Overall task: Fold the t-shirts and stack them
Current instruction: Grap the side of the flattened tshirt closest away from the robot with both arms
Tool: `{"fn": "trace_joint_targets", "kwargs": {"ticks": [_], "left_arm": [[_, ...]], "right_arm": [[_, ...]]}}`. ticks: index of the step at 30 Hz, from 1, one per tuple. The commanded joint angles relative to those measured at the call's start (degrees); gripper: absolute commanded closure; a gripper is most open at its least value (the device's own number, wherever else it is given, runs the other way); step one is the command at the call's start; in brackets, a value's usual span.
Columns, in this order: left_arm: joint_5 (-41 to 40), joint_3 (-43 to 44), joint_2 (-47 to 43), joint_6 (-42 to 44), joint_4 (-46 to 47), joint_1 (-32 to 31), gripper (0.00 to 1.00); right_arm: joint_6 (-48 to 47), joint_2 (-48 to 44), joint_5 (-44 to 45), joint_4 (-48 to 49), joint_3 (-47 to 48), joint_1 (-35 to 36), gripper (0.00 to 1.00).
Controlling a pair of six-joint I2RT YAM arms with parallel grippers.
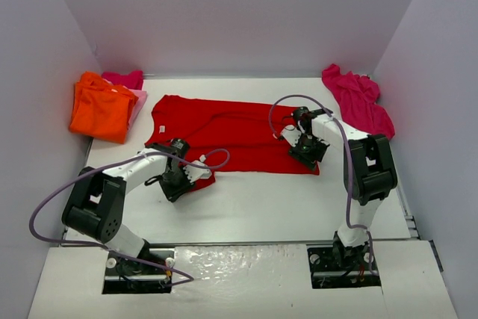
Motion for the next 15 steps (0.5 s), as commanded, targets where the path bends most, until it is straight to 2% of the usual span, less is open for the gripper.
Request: {"fn": "trace_joint_targets", "kwargs": {"ticks": [1,9,15], "left_arm": [[-2.42,1.39,-3.88,-0.99,1.89,-1.20,0.65],[-7.55,-0.01,-11.23,-2.01,1.09,-5.70,0.58],[-9.72,-1.09,-7.53,-0.35,2.93,-6.03,0.57]], "right_arm": [[0.17,-2.11,-0.48,-1.10,-0.37,0.01,0.55],[0.77,-0.64,-1.20,-1.09,0.65,0.03,0.55],[1.50,-0.11,-1.20,-1.11,0.94,0.66,0.55]]}}
